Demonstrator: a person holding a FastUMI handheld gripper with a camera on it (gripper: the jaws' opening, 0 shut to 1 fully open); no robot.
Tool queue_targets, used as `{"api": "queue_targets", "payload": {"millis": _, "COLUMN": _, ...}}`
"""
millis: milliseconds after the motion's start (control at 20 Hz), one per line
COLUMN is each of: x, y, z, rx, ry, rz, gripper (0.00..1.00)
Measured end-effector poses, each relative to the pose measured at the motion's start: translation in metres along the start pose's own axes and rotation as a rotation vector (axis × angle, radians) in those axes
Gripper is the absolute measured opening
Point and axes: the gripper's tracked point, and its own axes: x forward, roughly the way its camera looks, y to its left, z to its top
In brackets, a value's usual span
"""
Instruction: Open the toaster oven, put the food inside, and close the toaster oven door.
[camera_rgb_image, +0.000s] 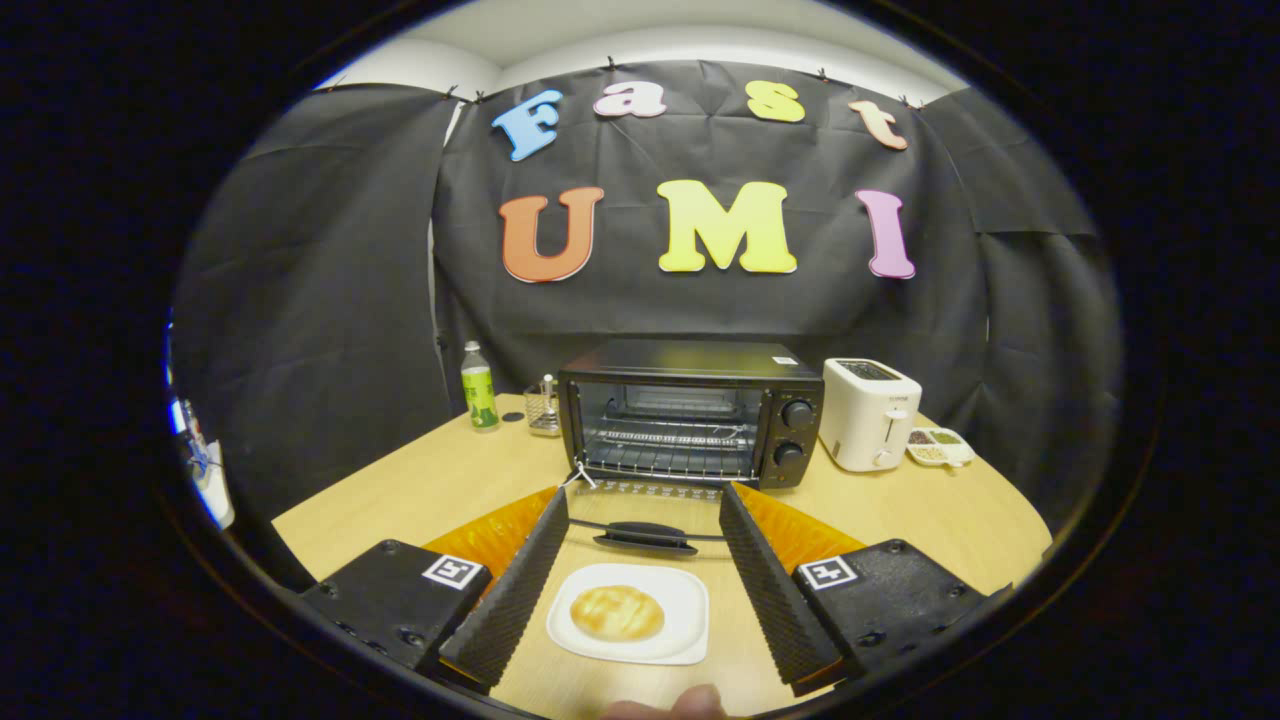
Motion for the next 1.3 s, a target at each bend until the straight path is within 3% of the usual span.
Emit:
{"api": "queue_targets", "payload": {"millis": 500, "x": -0.011, "y": 0.02, "z": -0.058, "rx": 0.109, "ry": 0.081, "rz": 0.067, "gripper": 1.0}}
{"api": "queue_targets", "payload": {"millis": 900, "x": 0.016, "y": 0.027, "z": -0.131, "rx": 0.136, "ry": 0.226, "rz": 0.031, "gripper": 1.0}}
{"api": "queue_targets", "payload": {"millis": 1300, "x": 0.039, "y": 0.018, "z": -0.17, "rx": 0.16, "ry": 0.356, "rz": -0.024, "gripper": 0.98}}
